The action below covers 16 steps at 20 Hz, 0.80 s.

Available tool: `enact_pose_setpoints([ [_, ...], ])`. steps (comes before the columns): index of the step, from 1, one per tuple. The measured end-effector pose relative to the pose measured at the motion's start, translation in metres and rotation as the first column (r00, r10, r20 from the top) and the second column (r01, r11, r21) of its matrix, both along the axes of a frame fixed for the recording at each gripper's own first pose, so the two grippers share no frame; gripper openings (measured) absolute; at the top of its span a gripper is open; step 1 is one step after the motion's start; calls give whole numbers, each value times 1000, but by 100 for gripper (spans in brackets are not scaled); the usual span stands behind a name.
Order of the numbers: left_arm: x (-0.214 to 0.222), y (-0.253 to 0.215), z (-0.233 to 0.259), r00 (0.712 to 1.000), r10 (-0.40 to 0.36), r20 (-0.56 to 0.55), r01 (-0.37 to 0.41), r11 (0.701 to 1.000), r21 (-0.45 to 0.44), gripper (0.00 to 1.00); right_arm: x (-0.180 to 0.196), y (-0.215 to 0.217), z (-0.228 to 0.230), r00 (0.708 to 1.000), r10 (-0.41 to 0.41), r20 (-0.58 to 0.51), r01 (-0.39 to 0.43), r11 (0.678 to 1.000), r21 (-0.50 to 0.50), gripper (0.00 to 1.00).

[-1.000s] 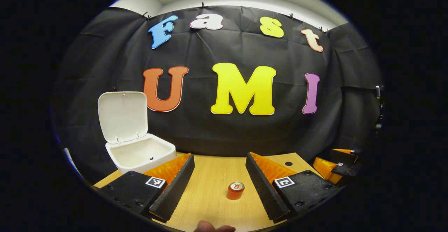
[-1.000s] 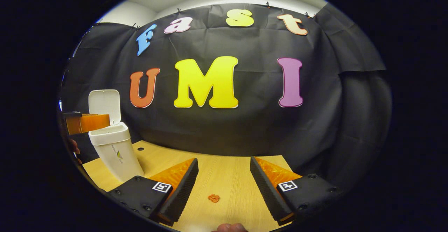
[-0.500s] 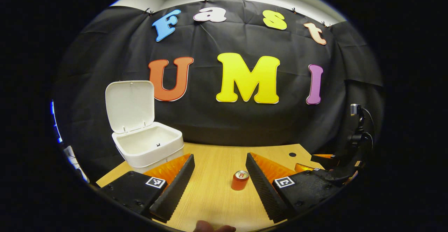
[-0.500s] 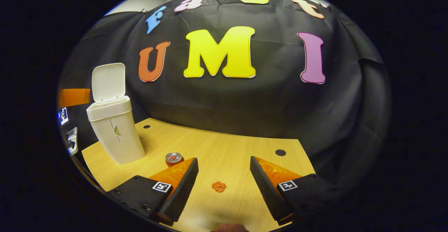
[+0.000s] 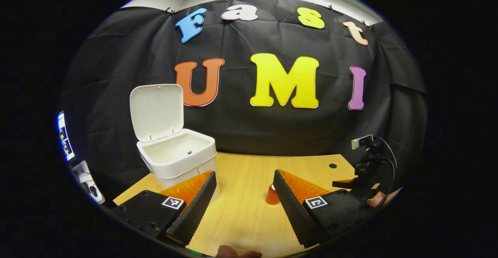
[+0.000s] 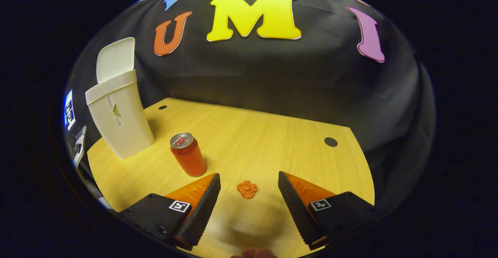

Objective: Press the lid of the desktop garbage bin to open it, pick up the crumpled paper on the desktop and throw it into the bin, then pick up the pop can on the desktop and drop it into the bin, and finally close the garbage bin lid.

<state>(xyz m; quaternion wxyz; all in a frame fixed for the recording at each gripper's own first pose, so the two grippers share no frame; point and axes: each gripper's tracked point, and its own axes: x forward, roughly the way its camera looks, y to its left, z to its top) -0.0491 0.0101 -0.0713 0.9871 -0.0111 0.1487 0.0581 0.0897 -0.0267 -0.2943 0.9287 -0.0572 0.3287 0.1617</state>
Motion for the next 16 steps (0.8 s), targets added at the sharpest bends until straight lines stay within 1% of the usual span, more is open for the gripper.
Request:
enact_pose_setpoints([
  [2,-5,5,0,1000,18,-8,-18,1000,3,97,5,0,-20,999,3,-45,-4,1000,-16,94],
  [3,-7,7,0,999,30,-11,-30,1000,1,97,7,2,-28,998,5,-66,-6,1000,-17,96],
  [5,-10,10,1,999,49,-12,-49,999,-1,97,11,1,-48,995,2,-105,-5,1000,-31,96],
  [8,-18,15,0,997,69,-21,-69,998,4,97,18,1,-65,991,2,-136,-9,999,-49,96],
  [10,-22,19,-1,996,86,-24,-86,996,1,97,18,3,-74,987,17,-159,-25,998,-51,96],
  [12,-26,27,-6,993,115,-40,-115,993,-5,97,21,4,-84,985,23,-173,-35,997,-65,96],
  [15,-35,33,-9,988,148,-48,-149,989,-22,97,24,4,-96,980,13,-200,-25,998,-61,94],
  [16,-37,34,-10,986,156,-52,-158,987,-22,97,25,3,-99,978,8,-207,-21,998,-62,95],
])
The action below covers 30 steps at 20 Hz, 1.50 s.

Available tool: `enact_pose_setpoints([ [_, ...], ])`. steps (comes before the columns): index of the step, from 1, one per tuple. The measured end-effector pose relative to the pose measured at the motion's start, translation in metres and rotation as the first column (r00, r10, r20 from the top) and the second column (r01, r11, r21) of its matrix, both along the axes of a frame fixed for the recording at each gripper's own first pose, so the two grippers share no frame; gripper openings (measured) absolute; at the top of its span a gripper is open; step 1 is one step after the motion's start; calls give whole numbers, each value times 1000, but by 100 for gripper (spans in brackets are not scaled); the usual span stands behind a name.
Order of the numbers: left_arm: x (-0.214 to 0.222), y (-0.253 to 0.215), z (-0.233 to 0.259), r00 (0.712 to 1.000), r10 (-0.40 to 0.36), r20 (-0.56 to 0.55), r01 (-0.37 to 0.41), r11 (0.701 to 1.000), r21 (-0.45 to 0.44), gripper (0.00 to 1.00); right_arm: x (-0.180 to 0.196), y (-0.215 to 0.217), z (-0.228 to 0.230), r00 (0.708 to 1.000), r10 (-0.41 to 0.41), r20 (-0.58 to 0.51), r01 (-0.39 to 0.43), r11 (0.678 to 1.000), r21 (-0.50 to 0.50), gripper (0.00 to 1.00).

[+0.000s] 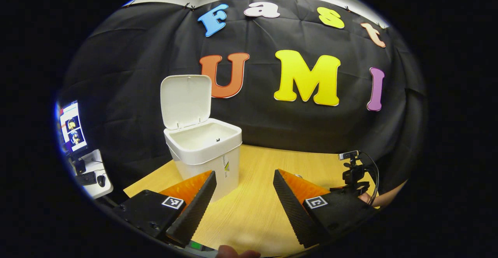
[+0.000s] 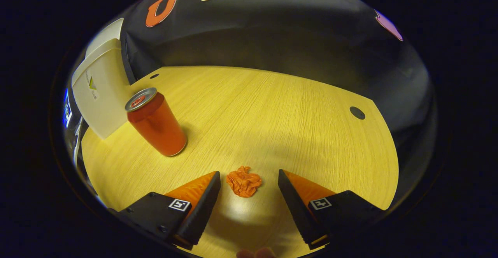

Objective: Press the lid of the desktop garbage bin to open it, pick up the crumpled paper on the desktop and throw it into the bin, then pick up the pop can on the desktop and drop it into the bin, and finally close the garbage bin lid.

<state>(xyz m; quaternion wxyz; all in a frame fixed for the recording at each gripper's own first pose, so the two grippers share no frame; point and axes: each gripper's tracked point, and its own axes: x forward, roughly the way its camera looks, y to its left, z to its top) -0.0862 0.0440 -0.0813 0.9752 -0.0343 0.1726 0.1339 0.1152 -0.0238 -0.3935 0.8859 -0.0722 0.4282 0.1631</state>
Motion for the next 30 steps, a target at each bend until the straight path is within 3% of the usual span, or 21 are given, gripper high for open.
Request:
enact_pose_setpoints([
  [3,-6,4,0,1000,16,-6,-16,1000,10,97,2,4,-7,1000,-7,-10,7,1000,4,68],
  [4,-7,5,1,1000,20,-7,-19,1000,13,97,1,5,-5,1000,0,-10,0,1000,7,67],
  [5,-8,5,1,1000,22,-8,-22,1000,14,97,2,6,-6,1000,5,-9,-5,1000,4,54],
  [10,-10,9,-7,999,44,-20,-44,999,-5,97,2,9,-6,999,-32,-25,32,999,16,32],
  [12,-11,8,-6,999,43,-25,-43,999,-4,97,-1,8,-3,997,-58,-50,59,998,30,14],
  [15,-13,11,-2,999,38,-16,-38,999,12,97,-9,9,6,992,-92,-86,99,993,70,14],
  [16,-13,13,-3,999,36,-16,-36,999,14,97,-8,10,13,991,-105,-77,112,989,94,2],
  [18,-14,16,-3,999,33,-11,-33,999,13,97,-8,13,34,993,-109,-51,115,985,130,2],
  [23,-18,24,-4,1000,16,2,-16,1000,4,97,-12,31,116,996,-76,55,62,973,222,2],
  [30,-32,55,-4,998,58,40,-57,998,-33,97,-37,91,263,973,37,229,-112,939,325,2],
])
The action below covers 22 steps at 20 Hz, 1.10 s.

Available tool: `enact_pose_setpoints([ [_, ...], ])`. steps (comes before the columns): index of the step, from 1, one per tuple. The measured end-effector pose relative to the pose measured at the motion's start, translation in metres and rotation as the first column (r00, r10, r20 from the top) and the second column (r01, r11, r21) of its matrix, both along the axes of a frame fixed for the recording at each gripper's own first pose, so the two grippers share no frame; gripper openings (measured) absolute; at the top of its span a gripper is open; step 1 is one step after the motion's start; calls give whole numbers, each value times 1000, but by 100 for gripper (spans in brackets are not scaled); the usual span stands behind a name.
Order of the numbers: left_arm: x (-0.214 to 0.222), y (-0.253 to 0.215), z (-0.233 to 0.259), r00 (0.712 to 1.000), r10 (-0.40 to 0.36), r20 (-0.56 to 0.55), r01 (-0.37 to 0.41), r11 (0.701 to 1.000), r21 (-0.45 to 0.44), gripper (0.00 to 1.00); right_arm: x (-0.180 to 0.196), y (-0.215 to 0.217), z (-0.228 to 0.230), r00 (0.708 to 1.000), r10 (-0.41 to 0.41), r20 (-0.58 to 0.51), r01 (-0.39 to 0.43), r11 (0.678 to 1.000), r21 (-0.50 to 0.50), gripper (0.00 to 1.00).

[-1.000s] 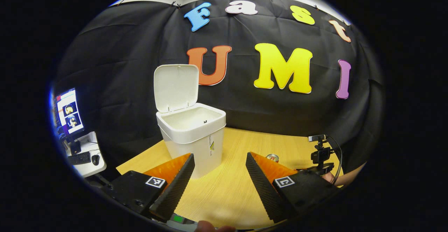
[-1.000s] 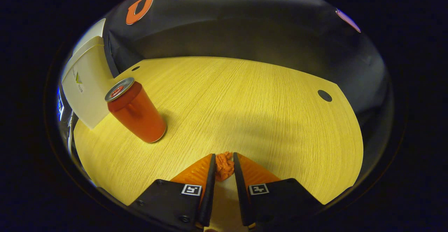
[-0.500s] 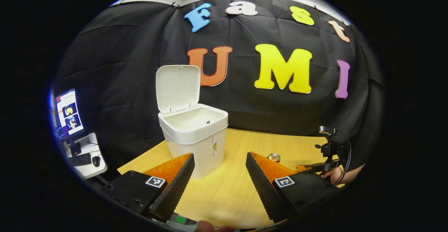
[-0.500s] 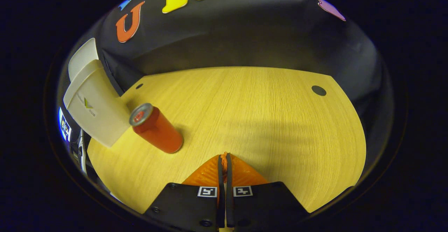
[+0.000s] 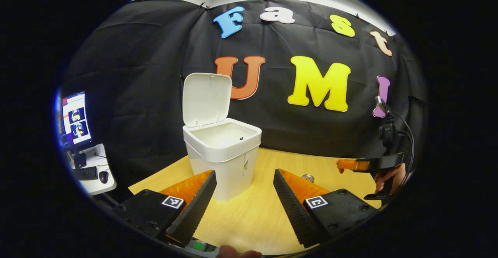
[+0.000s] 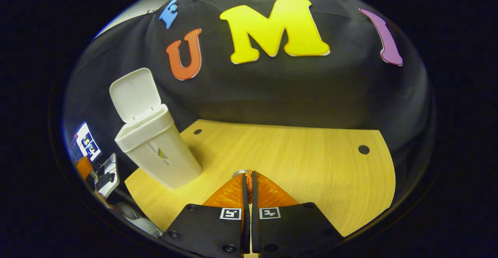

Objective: Press the lid of the desktop garbage bin to open it, pick up the crumpled paper on the desktop and throw it into the bin, then pick up the pop can on the desktop and drop it into the bin, and finally close the garbage bin lid.

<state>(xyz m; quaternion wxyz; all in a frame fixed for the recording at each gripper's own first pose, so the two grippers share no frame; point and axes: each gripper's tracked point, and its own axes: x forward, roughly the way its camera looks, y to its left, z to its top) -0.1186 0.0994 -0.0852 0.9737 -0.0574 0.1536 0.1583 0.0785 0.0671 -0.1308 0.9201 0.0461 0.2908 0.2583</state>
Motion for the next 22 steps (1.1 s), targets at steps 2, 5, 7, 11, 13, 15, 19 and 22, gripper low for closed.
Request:
enact_pose_setpoints([
  [2,-9,13,-1,1000,28,-5,-28,1000,3,98,-3,39,32,998,44,49,-46,998,32,2],
  [5,-23,30,11,998,58,17,-58,998,9,97,-3,94,67,990,107,92,-114,991,73,2],
  [7,-31,37,25,996,86,23,-86,996,15,97,-5,129,85,982,150,118,-161,983,91,2],
  [11,-54,57,23,992,124,7,-124,992,38,97,-9,197,109,952,239,191,-262,959,106,2],
  [13,-68,65,23,989,148,4,-148,988,46,97,-12,231,116,938,286,198,-311,944,110,2],
  [15,-78,71,24,985,170,7,-170,985,36,97,-14,260,117,920,329,213,-355,930,96,2],
  [19,-91,80,30,978,206,27,-207,978,36,97,-26,314,104,888,416,198,-435,899,60,2],
  [22,-96,84,30,975,222,28,-223,974,44,97,-22,338,89,875,443,196,-455,891,18,1],
])
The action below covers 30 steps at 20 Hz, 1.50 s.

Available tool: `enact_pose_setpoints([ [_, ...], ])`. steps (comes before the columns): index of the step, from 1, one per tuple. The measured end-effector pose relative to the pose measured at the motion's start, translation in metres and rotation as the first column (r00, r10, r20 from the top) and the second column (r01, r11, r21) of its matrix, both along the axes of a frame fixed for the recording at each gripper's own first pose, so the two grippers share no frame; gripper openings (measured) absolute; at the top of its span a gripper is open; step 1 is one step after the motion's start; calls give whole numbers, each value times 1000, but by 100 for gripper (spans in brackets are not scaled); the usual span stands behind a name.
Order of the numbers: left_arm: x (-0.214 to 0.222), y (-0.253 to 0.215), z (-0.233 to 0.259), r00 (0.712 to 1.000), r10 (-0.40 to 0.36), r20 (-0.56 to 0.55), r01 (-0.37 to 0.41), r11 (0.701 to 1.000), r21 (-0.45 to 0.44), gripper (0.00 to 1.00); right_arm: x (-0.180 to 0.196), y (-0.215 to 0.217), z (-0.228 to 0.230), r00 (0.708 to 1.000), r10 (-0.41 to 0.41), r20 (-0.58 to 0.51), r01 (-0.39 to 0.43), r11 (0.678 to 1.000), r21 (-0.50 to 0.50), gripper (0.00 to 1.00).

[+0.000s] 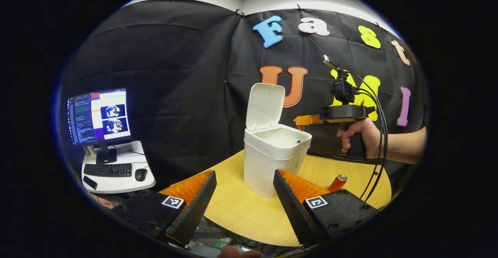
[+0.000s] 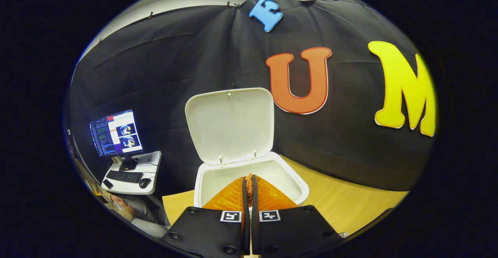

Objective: Press the lid of the desktop garbage bin to open it, pick up the crumpled paper on the desktop and throw it into the bin, then pick up the pop can on the desktop and drop it into the bin, and finally close the garbage bin lid.

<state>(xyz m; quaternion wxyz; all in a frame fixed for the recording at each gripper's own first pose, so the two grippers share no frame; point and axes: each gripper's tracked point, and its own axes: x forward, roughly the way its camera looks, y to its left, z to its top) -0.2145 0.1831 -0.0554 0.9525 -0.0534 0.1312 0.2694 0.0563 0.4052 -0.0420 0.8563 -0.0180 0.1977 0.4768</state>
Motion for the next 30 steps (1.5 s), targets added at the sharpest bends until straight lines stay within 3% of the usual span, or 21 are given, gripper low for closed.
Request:
enact_pose_setpoints([
  [6,-6,6,1,1000,23,0,-23,1000,8,97,9,24,-22,999,19,33,-17,998,-63,10],
  [9,-7,7,-1,999,32,-3,-32,999,12,97,10,25,-26,999,18,38,-15,998,-65,23],
  [12,-6,7,-1,999,35,-3,-35,999,16,97,11,23,-27,999,17,42,-14,997,-70,28],
  [15,-4,4,1,1000,26,-1,-26,999,23,97,12,19,-26,999,7,41,-5,998,-65,48],
  [18,0,2,2,1000,5,3,-5,1000,29,97,12,12,-19,999,-9,37,11,999,-50,53],
  [20,9,-7,8,999,-43,17,42,998,46,97,12,-3,-10,998,-30,47,31,999,-32,70],
  [22,17,-12,10,997,-77,24,75,995,68,97,10,-20,0,998,-47,52,47,999,-5,79],
  [24,27,-20,7,993,-113,27,111,992,66,97,7,-44,12,995,-70,76,68,997,24,80],
  [26,39,-32,7,989,-148,31,146,987,60,97,6,-69,26,991,-99,93,94,994,55,89],
  [30,65,-57,8,971,-235,48,231,971,65,97,4,-129,45,978,-181,106,171,981,94,91],
])
